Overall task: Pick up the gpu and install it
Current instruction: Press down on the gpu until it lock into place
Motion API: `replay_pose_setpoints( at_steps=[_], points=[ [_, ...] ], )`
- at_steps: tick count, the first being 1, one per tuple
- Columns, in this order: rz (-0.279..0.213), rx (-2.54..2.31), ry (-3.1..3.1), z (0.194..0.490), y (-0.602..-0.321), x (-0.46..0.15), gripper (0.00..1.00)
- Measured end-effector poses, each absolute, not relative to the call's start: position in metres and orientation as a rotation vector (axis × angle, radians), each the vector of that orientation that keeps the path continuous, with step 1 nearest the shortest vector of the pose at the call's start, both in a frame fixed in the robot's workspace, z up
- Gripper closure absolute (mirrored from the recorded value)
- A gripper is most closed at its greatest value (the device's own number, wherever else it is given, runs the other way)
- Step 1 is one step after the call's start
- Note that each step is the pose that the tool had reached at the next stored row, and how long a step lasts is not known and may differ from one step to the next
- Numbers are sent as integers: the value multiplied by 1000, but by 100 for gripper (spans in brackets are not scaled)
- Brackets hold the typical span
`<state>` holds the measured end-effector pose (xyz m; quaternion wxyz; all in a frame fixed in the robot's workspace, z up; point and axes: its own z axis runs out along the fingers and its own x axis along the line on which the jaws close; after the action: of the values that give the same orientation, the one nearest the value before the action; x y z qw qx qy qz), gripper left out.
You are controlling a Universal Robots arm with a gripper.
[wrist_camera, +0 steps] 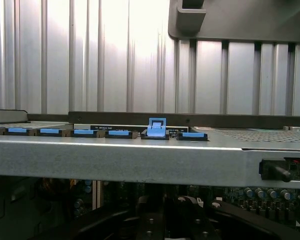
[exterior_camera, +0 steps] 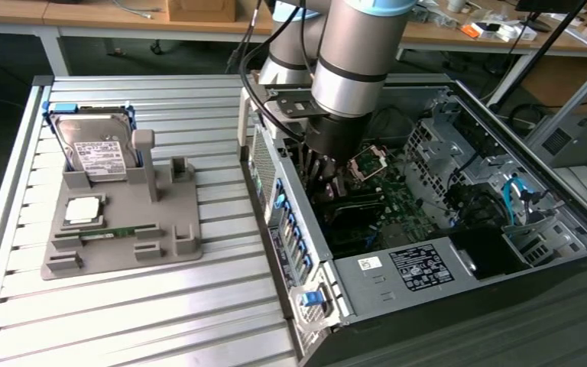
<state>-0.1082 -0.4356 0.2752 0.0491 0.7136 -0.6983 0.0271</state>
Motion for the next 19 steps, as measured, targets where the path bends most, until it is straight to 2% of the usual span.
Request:
replay_pose_setpoints(
  at_steps=[19],
  points=[
    [83, 2174, -2128, 275, -436, -108, 89]
  ],
)
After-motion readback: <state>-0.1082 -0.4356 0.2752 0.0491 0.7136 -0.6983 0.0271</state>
